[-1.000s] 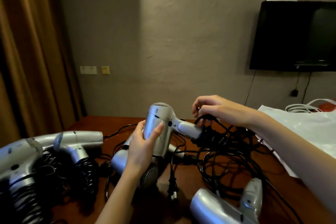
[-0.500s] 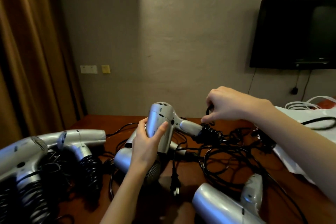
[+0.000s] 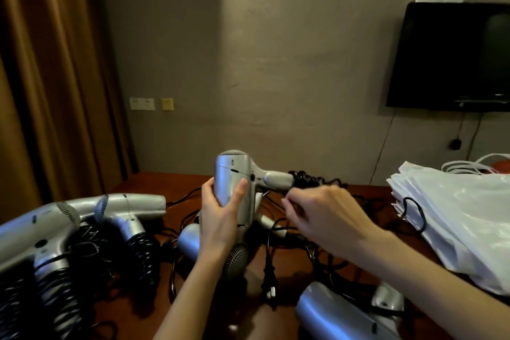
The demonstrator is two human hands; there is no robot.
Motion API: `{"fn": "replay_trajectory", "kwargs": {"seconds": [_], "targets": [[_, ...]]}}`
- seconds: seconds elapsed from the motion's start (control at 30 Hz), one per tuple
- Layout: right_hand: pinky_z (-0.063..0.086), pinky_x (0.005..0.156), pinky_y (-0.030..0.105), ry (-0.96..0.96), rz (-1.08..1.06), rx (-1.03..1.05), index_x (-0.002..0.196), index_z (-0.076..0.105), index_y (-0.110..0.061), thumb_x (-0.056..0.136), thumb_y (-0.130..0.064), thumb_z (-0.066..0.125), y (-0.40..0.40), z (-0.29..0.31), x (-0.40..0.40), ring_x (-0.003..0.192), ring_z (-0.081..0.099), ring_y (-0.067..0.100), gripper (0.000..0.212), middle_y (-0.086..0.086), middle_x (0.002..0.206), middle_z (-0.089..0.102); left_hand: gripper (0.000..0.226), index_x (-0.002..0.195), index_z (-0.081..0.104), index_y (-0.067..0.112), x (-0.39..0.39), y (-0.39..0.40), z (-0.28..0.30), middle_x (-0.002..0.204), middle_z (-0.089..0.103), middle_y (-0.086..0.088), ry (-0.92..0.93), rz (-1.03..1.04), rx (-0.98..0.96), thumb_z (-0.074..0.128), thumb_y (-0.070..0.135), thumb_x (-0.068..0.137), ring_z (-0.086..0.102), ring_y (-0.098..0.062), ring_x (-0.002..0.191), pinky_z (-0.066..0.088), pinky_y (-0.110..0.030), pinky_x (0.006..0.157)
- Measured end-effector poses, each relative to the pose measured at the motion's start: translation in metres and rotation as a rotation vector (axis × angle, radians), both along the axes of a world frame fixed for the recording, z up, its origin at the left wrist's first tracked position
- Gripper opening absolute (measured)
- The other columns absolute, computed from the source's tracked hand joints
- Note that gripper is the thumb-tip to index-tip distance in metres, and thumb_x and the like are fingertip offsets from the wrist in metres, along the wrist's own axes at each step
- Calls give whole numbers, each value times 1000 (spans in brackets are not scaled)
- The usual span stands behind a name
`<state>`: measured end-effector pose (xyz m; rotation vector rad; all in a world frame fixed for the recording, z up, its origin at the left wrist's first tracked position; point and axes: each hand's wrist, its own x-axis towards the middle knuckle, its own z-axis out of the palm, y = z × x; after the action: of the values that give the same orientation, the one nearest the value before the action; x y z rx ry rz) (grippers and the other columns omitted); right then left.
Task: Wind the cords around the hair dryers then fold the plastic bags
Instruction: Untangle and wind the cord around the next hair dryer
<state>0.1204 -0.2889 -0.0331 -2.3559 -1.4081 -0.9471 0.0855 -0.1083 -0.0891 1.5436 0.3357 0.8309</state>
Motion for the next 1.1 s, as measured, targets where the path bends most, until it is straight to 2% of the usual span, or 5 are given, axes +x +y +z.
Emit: {"fn": "replay_trajectory", "kwargs": {"seconds": [0.27,0.53,0.77,0.97,1.1], "targets": [[52,73,30,516,25,-25,125,61,-26,101,-29,45,-13,-35,1,75,64,9,29,-4,90,72,90,135,45,24,1,7,-1,118,63,-2,-33,-55,-180,72,70,62,64,-25,106,53,-54,93],[39,52,20,941,28,-118,83,63,-30,98,-42,48,-15,-18,34,47,49,10,25,-2,57,60,65,118,58,13,-1,5,5,106,70,-12,-72,-200,-291,65,54,69,69,-25,88,53,-37,73],[45,70,26,920,-176,-160,47,51,-18,74,-76,47,-13,9,49,42,44,7,64,-3,48,49,78,122,61,3,-1,18,4,105,70,-23,-92,-354,-353,71,56,66,67,-32,81,55,-37,65],[35,54,25,881,-83,-235,63,69,-16,80,-33,65,-25,62,60,49,44,4,25,-9,54,54,73,119,63,10,0,18,0,106,69,-24,-80,-410,-199,69,59,64,66,-33,87,52,-52,81],[33,55,31,626,-209,-360,72,57,4,88,-28,64,-23,71,63,59,42,19,36,7,62,46,70,112,63,15,-1,12,0,99,72,-10,-63,-372,-14,67,62,60,69,-19,84,53,-31,70]]}}
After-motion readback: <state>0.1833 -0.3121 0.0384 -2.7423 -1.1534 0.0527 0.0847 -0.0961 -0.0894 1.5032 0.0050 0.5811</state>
